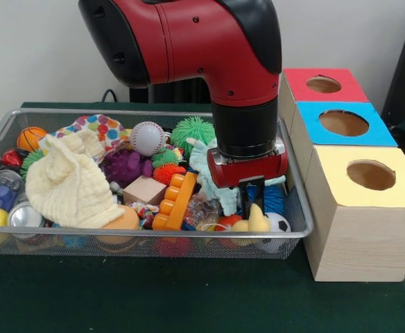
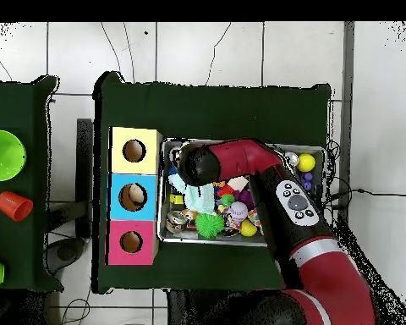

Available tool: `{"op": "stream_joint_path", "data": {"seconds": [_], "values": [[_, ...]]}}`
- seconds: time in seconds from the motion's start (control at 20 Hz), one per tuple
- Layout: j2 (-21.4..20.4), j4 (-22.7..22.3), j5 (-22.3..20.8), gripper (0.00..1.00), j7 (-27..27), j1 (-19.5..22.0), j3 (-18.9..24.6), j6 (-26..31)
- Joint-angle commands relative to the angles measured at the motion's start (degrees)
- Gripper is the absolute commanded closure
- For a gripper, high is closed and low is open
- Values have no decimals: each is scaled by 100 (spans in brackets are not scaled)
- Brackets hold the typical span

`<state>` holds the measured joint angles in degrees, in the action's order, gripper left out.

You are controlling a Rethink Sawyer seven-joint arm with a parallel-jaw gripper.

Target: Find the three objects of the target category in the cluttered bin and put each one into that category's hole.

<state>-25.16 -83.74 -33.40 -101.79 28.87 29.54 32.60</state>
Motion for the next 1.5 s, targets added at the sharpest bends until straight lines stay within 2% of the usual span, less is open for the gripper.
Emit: {"op": "stream_joint_path", "data": {"seconds": [0.05,0.1,0.8,1.15,1.2,1.5], "values": [[225,-246,-206,100,-90,-62,-167,-336],[222,-248,-195,0,-87,-64,-170,-312],[-16,-469,1,0,-59,7,-54,-92],[-5,-419,-64,0,-210,-45,-132,-300],[8,-424,-35,100,-190,-39,-128,-249],[24,-397,-32,100,-140,-38,-122,-189]]}}
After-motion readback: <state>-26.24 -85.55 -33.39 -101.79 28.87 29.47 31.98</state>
